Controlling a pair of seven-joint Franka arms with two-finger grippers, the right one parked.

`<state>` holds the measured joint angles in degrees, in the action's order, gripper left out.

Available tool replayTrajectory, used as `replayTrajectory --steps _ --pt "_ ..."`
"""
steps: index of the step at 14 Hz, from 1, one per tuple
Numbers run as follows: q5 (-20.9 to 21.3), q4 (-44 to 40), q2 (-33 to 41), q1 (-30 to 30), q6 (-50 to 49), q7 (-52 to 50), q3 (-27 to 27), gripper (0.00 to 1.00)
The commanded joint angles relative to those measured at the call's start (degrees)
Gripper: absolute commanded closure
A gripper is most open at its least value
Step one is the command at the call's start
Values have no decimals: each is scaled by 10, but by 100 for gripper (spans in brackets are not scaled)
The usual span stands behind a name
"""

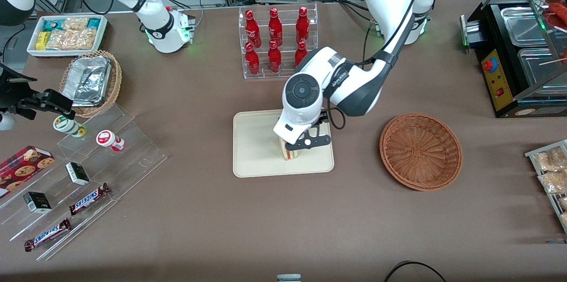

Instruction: Place sandwich from basket to tray

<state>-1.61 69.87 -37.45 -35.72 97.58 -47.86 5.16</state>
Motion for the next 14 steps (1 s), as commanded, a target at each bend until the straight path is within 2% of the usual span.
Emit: replayTrajectory --steps 1,10,14 --pt "4 51 65 27 -21 34 -11 0" --pt "-3 99 133 110 -53 181 -16 0" --pt "-4 99 156 160 -65 189 -17 0"
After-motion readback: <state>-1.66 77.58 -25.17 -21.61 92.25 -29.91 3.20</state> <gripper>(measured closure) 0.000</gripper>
